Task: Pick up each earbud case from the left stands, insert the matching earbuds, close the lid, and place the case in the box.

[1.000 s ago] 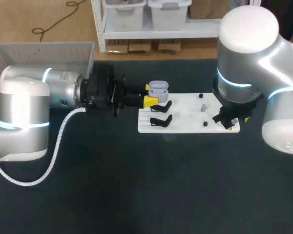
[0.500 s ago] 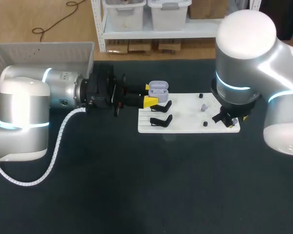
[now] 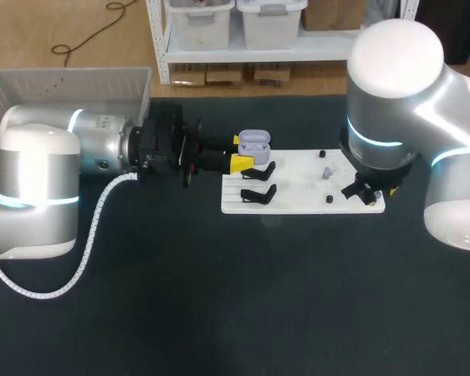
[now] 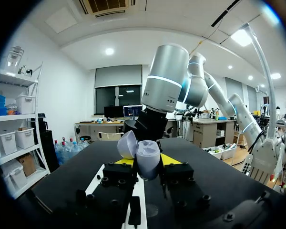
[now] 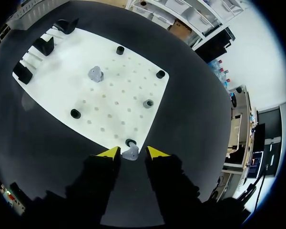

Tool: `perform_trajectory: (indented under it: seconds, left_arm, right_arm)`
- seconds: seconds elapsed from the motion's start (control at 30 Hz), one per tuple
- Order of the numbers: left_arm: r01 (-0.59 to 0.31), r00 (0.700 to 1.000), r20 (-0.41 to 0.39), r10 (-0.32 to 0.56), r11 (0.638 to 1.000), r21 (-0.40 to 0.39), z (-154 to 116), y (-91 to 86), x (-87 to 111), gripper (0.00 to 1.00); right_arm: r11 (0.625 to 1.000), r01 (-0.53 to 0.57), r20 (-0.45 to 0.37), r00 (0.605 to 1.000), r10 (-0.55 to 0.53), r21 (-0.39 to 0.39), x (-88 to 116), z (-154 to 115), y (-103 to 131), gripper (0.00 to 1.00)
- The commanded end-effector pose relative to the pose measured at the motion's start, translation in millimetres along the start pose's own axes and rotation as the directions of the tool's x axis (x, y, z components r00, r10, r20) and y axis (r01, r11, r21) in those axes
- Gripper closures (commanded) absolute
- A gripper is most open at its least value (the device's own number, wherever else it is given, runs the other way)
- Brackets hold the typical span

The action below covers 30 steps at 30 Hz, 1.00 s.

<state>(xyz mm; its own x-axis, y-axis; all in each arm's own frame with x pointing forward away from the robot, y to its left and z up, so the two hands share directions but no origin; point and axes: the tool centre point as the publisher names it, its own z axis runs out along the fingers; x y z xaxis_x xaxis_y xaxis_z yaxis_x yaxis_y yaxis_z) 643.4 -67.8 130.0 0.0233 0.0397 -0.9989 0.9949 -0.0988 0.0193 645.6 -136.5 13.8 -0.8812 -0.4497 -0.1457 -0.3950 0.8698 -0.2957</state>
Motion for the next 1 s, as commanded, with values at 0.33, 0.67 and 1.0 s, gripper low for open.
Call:
perform_trajectory:
  seconds: [0.33,0.67,1.0]
  left_arm:
    - [-0.002,1.000,0.002,0.002,1.000,-0.004,0.2,-1.0,0.7,1.00]
    - [-0.002,1.000,0.002,0.002,1.000,-0.004,0.2,-1.0,0.7,1.00]
    - [-0.002,1.000,0.002,0.002,1.000,-0.004,0.2,-1.0,0.7,1.00]
  right_arm:
    - [1.000,-0.003,0.002,1.000,0.003,-0.002,1.3,2.3,1.4,0.70]
    - [1.000,-0.002,0.003,1.000,0.002,-0.006,-1.0,4.8,2.4,0.68]
    - [1.000,0.003,0.003,1.000,-0.003,-0.003,-3.5,5.5,2.3,1.00]
